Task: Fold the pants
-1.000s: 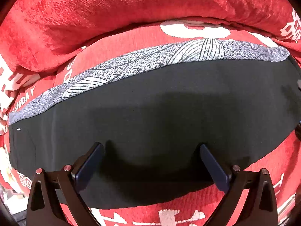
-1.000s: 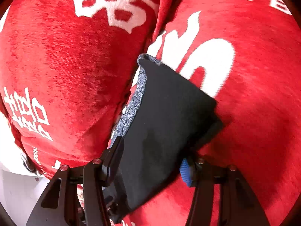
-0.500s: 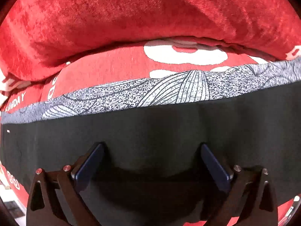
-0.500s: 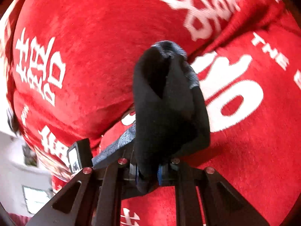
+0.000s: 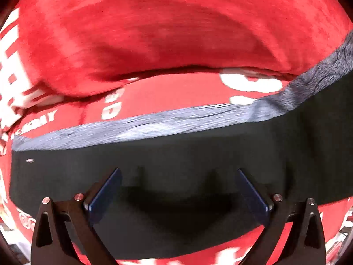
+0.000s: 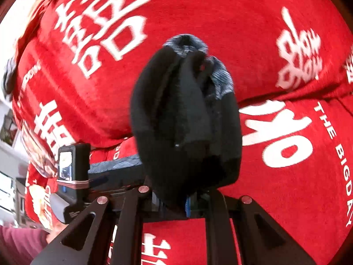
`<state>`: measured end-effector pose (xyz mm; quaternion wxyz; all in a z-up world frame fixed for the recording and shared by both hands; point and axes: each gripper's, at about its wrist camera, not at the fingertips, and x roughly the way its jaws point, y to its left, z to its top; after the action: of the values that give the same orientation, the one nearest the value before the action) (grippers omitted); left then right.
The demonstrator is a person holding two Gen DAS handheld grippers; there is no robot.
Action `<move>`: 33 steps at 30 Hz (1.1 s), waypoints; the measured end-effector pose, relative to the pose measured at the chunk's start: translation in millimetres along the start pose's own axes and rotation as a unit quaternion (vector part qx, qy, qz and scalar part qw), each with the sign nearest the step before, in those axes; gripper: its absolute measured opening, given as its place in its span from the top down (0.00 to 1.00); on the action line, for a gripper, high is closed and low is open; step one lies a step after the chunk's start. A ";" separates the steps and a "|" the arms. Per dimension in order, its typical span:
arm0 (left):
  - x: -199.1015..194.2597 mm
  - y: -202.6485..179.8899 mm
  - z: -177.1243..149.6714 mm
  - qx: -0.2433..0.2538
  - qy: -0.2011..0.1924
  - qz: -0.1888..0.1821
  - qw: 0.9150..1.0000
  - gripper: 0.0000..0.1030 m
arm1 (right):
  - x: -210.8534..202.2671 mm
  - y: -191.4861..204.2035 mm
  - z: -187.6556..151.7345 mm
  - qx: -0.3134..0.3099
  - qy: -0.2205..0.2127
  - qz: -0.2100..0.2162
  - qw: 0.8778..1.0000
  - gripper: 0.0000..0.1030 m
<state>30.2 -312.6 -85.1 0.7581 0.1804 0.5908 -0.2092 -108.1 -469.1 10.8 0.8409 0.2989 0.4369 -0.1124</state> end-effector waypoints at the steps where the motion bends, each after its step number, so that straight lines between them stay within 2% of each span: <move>1: -3.8 10.3 -4.2 -0.006 0.001 0.002 1.000 0.00 | 1.6 10.0 -2.6 -0.011 0.000 -0.004 1.000 0.86; 6: -14.2 82.0 -31.9 -0.045 0.009 0.024 0.999 0.00 | 30.5 81.5 -22.2 -0.077 0.028 -0.019 0.996 0.85; 10: -9.2 128.1 -49.6 -0.082 0.024 0.041 0.996 0.00 | 80.7 126.5 -52.9 -0.120 0.076 -0.039 0.989 0.76; 12: -7.6 152.5 -59.7 -0.103 0.030 0.046 0.993 0.00 | 115.7 147.1 -73.7 -0.144 0.108 -0.062 0.982 0.70; 15: -8.2 176.4 -73.1 -0.117 0.035 0.052 0.991 0.00 | 152.5 167.2 -95.0 -0.156 0.158 -0.112 0.969 0.68; 17: -5.8 186.0 -77.1 -0.123 0.039 0.052 0.990 0.00 | 151.6 184.8 -100.1 -0.181 0.153 -0.148 0.960 0.68; 20: -7.5 192.8 -80.8 -0.133 0.044 0.047 0.989 0.00 | 130.8 206.1 -102.7 -0.211 0.144 -0.126 0.959 0.49; 23: -12.5 191.5 -77.6 -0.137 0.039 0.033 0.989 0.00 | 108.4 217.2 -105.7 -0.225 0.150 -0.074 0.960 0.46; 24: -15.6 187.7 -75.3 -0.133 0.033 0.024 0.990 0.00 | 101.9 213.4 -104.5 -0.207 0.159 -0.039 0.965 0.46; 26: -19.1 180.6 -69.4 -0.120 0.026 0.002 0.992 0.00 | 93.5 190.3 -97.5 -0.121 0.171 0.031 0.977 0.46; 28: -22.1 168.0 -63.8 -0.101 0.020 -0.034 0.994 0.00 | 89.2 151.4 -89.6 -0.016 0.170 0.061 0.983 0.46; 30: -24.3 149.2 -58.2 -0.076 0.019 -0.079 0.994 0.00 | 89.1 97.6 -88.3 0.118 0.167 0.085 0.975 0.46; 32: -25.1 127.5 -53.2 -0.053 0.022 -0.124 0.991 0.00 | 90.5 59.3 -91.6 0.208 0.159 0.102 0.960 0.46; 33: -24.9 119.3 -50.5 -0.045 0.023 -0.139 0.989 0.00 | 91.0 46.7 -93.1 0.233 0.156 0.111 0.953 0.46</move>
<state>46.7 -182.6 -69.7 0.7151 0.0671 0.6360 -0.2822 -95.2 -369.4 -84.3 0.6765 0.5467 0.4886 -0.0686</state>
